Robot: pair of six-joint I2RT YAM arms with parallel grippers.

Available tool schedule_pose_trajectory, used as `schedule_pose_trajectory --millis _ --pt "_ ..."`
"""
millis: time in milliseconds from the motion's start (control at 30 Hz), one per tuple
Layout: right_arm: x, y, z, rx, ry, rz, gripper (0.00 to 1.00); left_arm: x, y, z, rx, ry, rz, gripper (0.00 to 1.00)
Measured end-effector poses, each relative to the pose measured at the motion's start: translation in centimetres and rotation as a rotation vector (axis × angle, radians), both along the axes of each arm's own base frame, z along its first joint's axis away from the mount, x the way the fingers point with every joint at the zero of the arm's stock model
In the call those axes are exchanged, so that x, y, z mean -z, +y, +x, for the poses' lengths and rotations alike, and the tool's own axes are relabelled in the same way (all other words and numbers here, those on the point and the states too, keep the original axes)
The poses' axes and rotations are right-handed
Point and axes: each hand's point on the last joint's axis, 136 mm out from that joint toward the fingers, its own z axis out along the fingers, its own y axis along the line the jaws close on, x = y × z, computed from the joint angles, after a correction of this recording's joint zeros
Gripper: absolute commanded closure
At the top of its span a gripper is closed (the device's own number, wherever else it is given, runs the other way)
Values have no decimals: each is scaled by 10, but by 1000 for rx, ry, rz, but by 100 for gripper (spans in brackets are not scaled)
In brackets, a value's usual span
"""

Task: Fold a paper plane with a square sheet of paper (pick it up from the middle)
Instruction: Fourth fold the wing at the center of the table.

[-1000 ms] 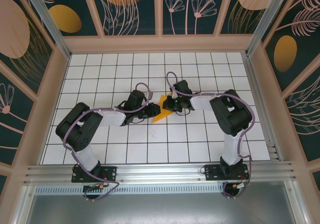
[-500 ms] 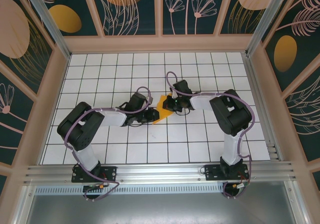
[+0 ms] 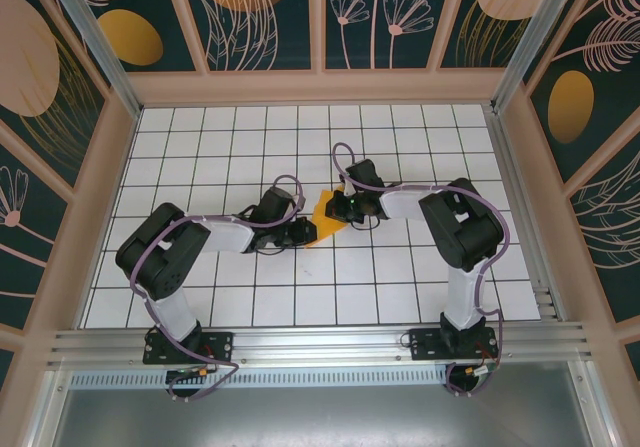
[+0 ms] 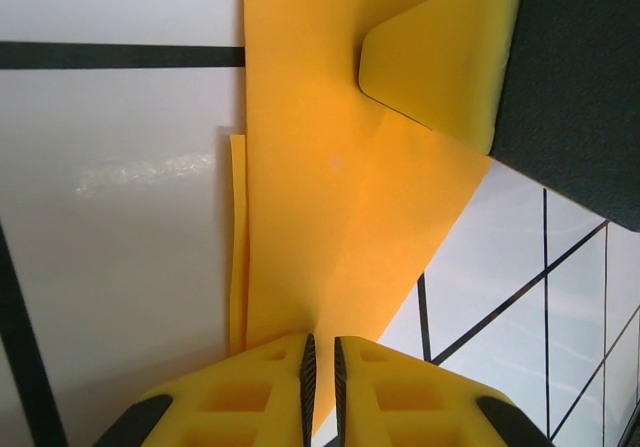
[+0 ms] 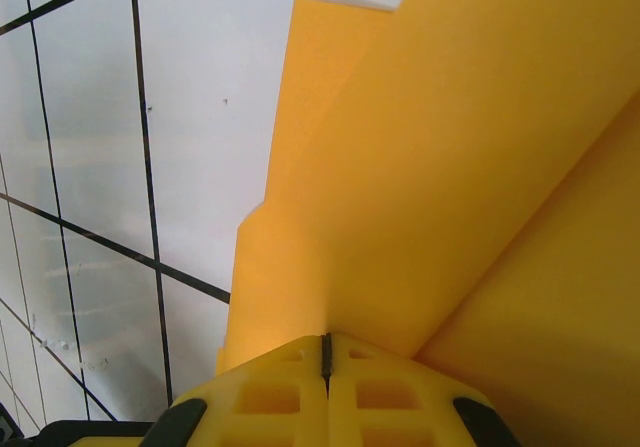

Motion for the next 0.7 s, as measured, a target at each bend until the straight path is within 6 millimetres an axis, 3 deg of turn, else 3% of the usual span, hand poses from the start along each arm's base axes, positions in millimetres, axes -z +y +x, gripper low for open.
schedule_pose_trajectory --millis 700 --pt "1 0 1 0 5 -2 98 2 12 -23 5 -1 23 89"
